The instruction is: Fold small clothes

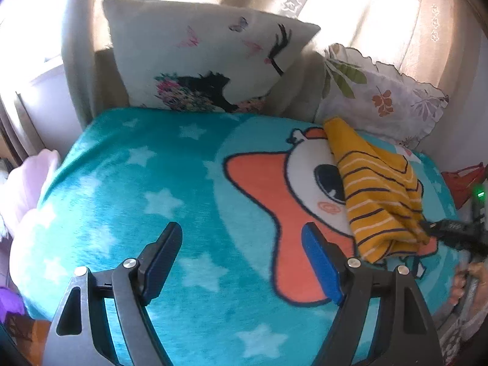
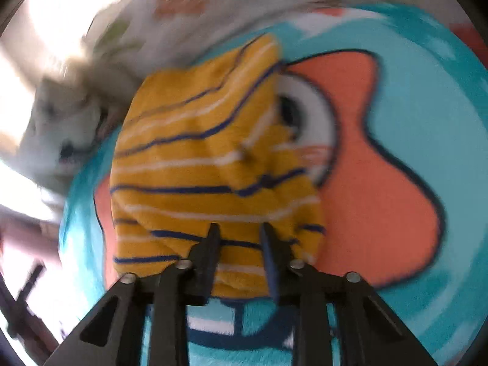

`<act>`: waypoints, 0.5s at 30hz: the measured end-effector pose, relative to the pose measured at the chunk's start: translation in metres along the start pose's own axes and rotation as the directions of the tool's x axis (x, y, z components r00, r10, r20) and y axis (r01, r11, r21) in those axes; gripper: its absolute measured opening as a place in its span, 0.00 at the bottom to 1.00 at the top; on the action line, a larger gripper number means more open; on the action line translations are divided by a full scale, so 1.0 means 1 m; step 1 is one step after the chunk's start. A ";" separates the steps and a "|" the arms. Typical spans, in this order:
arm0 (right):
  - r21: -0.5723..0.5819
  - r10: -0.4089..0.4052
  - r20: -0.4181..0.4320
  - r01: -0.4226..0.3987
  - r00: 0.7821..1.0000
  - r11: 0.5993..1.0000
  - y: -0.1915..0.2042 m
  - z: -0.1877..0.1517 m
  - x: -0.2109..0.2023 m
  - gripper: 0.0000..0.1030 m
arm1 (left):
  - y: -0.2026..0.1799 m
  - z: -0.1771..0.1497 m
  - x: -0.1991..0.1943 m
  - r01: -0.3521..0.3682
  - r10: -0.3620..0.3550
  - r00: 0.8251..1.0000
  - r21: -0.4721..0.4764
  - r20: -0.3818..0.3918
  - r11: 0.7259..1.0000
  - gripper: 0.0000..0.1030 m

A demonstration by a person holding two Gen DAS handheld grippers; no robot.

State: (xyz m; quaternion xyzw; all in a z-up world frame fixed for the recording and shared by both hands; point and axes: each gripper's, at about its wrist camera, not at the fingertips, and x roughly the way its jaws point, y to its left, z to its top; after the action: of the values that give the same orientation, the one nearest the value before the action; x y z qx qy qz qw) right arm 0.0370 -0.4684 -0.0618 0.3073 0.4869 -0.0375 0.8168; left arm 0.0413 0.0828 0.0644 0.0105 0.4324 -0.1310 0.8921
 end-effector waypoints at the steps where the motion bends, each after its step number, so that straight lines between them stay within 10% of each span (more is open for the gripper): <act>1: 0.006 -0.033 0.039 0.033 0.999 0.999 0.004 -0.002 -0.013 0.31 | 0.004 0.001 -0.003 -0.009 0.009 1.000 0.001 0.009 1.000 0.77; 8: -0.205 -0.017 0.134 0.044 0.991 0.978 0.100 -0.023 -0.022 0.31 | 0.026 0.005 -0.034 -0.080 0.076 0.990 0.026 0.119 0.996 0.81; 15: -0.295 -0.155 0.075 0.170 0.985 0.940 0.148 -0.062 0.040 0.48 | 0.047 0.011 -0.081 -0.153 0.144 0.936 0.004 0.322 0.988 1.00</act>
State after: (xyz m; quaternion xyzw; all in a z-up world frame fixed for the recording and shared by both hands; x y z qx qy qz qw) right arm 0.0633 -0.3063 -0.0463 0.1374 0.4898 -0.0380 0.8601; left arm 0.0130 0.1450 0.1297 0.0343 0.2777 -0.0696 0.9575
